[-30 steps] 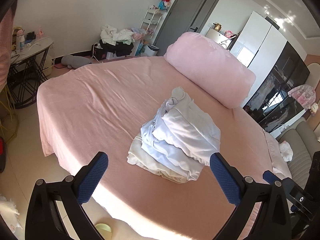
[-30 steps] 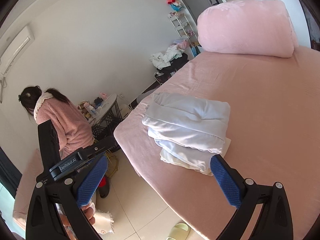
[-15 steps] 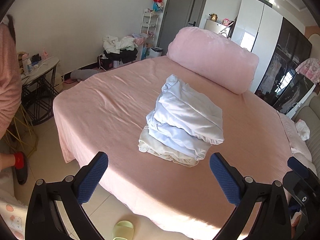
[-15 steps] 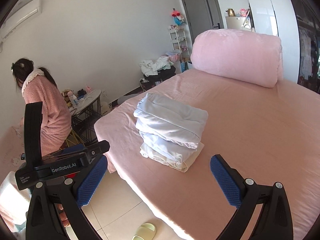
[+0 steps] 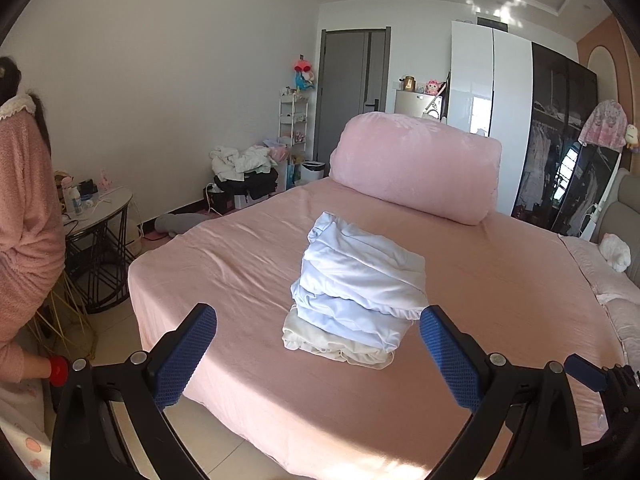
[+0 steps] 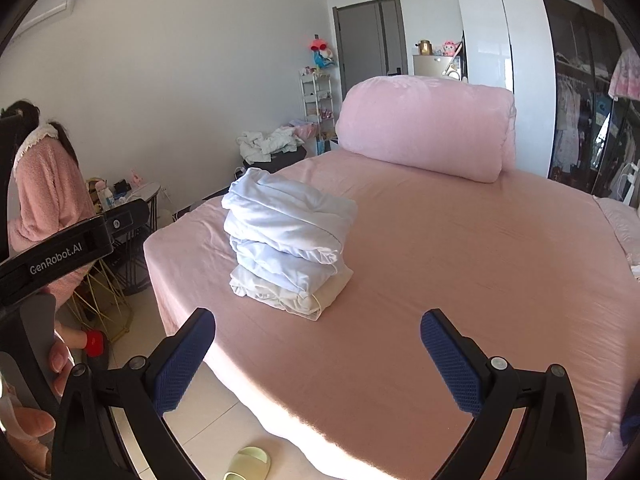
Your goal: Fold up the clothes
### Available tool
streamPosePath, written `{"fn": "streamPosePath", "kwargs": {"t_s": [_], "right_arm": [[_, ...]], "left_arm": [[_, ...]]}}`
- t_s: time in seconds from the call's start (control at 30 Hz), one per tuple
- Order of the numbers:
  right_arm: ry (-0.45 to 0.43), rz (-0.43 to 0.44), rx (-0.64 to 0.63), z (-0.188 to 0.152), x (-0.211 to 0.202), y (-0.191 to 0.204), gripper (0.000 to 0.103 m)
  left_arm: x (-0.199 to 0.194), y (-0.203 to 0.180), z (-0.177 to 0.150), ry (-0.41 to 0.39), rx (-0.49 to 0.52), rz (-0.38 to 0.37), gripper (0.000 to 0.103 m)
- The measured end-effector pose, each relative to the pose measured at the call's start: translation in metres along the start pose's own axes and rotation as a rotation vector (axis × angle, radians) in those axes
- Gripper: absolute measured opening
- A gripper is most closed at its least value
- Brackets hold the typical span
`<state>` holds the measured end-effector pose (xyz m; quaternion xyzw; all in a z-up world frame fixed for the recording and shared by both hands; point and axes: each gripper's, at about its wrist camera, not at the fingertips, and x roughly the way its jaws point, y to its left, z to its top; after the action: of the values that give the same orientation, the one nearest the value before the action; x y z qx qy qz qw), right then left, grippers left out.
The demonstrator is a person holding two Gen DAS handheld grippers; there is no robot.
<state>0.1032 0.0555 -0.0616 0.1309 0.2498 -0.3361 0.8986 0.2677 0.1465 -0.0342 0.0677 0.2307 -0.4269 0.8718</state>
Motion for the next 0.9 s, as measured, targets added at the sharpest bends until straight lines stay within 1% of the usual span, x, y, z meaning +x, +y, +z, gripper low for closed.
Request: {"fn": "streamPosePath", "kwargs": {"t_s": [0.1, 0.2, 0.33, 0.43, 0.53, 0.57, 0.63, 0.67, 0.73, 0.77, 0.9], "right_arm": [[0.003, 0.004, -0.062, -0.008, 0.001, 0.012, 0.103], [-0.006, 0.005, -0.116, -0.013, 0.0, 0.022, 0.103], [-0.001, 0.011, -0.161, -0.021, 0.0, 0.032, 0.103], [0.004, 0.038, -0.176, -0.026, 0.0, 0.036, 0.103], [0.012, 0.051, -0.189, -0.031, 0.0, 0.038, 0.103], [0.018, 0.05, -0.192, -0.031, 0.001, 0.039, 0.103], [0.03, 0.052, -0.191, -0.032, 0.002, 0.04, 0.103], [0.033, 0.05, -0.191, -0.033, 0.003, 0.04, 0.103], [0.036, 0.043, -0.194, -0.034, 0.005, 0.041, 0.103], [0.037, 0.042, -0.198, -0.034, 0.006, 0.041, 0.103], [0.048, 0.043, -0.236, -0.038, 0.007, 0.046, 0.103]], "left_arm": [[-0.001, 0.0, -0.005, 0.029, -0.016, -0.087, 0.103], [0.001, 0.002, -0.012, 0.049, -0.053, -0.13, 0.103], [0.013, 0.001, -0.026, 0.123, -0.048, -0.109, 0.103], [0.014, -0.003, -0.039, 0.135, 0.001, -0.079, 0.103], [0.009, -0.006, -0.047, 0.117, 0.057, -0.047, 0.103], [0.006, -0.006, -0.049, 0.099, 0.067, -0.027, 0.103], [0.005, -0.005, -0.052, 0.079, 0.068, -0.045, 0.103], [0.008, -0.006, -0.053, 0.093, 0.076, -0.052, 0.103], [0.015, -0.009, -0.056, 0.126, 0.093, -0.034, 0.103], [0.016, -0.009, -0.058, 0.132, 0.094, -0.039, 0.103], [0.012, 0.002, -0.058, 0.14, 0.008, -0.086, 0.103]]}}
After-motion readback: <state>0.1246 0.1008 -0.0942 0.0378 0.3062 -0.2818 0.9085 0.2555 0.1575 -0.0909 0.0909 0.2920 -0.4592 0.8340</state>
